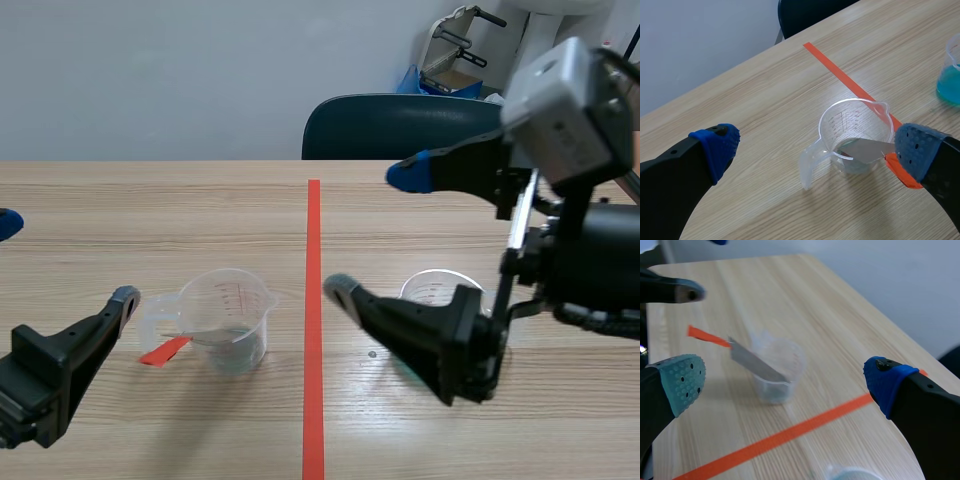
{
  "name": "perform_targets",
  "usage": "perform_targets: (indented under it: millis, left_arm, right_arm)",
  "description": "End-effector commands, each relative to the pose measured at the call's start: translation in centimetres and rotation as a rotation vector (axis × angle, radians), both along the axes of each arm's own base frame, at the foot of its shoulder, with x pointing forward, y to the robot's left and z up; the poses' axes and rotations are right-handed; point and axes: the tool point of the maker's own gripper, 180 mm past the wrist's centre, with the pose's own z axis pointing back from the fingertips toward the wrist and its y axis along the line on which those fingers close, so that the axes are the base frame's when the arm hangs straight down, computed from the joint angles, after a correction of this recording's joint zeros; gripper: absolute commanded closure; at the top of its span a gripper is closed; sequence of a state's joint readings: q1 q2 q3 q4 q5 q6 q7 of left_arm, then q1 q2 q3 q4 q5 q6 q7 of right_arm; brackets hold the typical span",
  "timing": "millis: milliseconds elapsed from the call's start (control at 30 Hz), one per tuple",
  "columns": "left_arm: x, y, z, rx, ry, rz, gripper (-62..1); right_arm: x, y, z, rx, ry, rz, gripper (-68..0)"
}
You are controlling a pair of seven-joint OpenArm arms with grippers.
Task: Do the redox reaction experiment
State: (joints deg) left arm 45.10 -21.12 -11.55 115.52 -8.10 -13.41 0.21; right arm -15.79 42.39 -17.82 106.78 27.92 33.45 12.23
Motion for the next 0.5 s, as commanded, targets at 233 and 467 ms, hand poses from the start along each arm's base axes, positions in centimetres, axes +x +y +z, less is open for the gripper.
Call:
perform_targets:
  millis: [233,467]
  left_arm:
    - [0.0,-0.5,0.9,-0.023,-0.022,-0.006,-62.3]
    - [0.0,-0.5,0.8,-0.022,-0.019,-0.005,-62.3]
  right_arm:
    - [2.3,-7.4,3.1,0.088,-0.012,-0.255,-67.9]
    - [1.3,-9.9,3.6,0.046,-0.010,-0.327,-67.9]
